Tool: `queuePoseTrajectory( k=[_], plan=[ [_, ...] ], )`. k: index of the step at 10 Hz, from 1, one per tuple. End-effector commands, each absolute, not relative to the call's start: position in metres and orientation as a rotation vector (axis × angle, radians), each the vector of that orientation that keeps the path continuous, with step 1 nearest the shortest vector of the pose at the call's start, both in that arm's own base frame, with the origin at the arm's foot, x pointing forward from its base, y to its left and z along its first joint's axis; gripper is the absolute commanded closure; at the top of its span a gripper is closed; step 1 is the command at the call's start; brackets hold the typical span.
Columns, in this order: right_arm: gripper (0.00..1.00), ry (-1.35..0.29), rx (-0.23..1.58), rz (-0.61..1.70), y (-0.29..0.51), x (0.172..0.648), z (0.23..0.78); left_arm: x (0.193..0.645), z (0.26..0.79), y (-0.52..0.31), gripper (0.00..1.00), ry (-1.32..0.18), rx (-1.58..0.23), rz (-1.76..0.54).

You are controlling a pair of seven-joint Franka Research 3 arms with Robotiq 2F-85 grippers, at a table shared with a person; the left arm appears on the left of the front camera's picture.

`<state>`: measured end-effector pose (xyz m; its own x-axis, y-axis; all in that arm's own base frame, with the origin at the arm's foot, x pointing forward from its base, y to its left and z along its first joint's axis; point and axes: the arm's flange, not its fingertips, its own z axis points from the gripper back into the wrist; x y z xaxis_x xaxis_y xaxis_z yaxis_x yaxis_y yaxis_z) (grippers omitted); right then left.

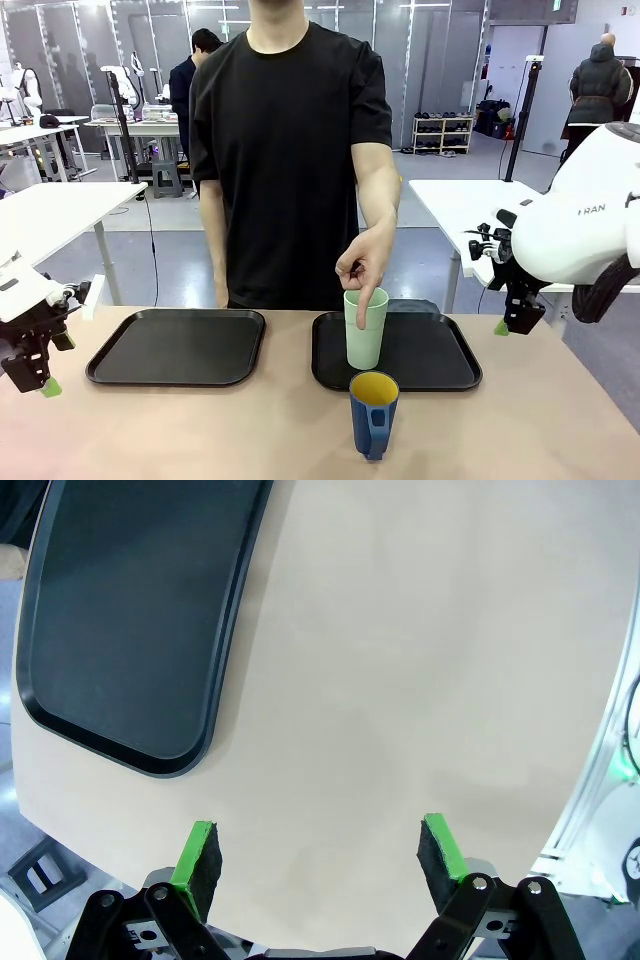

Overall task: Sort and store the cups by type.
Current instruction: Pick up the Handle plastic cup and place it into the empty Flat Tray.

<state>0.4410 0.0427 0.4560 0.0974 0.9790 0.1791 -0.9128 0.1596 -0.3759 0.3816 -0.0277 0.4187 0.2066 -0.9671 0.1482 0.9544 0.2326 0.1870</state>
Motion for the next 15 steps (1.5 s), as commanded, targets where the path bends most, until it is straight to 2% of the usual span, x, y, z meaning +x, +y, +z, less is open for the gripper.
queuePoseTrajectory(
  k=[1, 5, 6, 7, 10, 15],
  plan=[
    [0.0, -0.416, -0.225, 1.393, 0.035, 0.442, 0.454, 0.382, 0.42, -0.028, 0.0, -0.246, 0.081, -1.33],
    [0.0, -0.424, -0.193, 1.417, 0.042, 0.441, 0.455, 0.382, 0.42, -0.028, 0.0, -0.246, 0.081, -1.33],
    [0.0, -0.288, -0.113, 1.503, 0.041, 0.448, 0.446, 0.382, 0.42, -0.028, 0.0, -0.246, 0.081, -1.33],
    [0.0, -0.201, -0.116, 1.599, 0.048, 0.444, 0.434, 0.382, 0.42, -0.028, 0.0, -0.246, 0.081, -1.33],
    [0.0, -0.107, -0.112, 1.649, 0.065, 0.409, 0.406, 0.382, 0.42, -0.028, 0.0, -0.246, 0.081, -1.33],
    [0.0, -0.123, -0.054, 1.628, 0.089, 0.387, 0.362, 0.382, 0.42, -0.028, 0.0, -0.246, 0.081, -1.33]
  ],
)
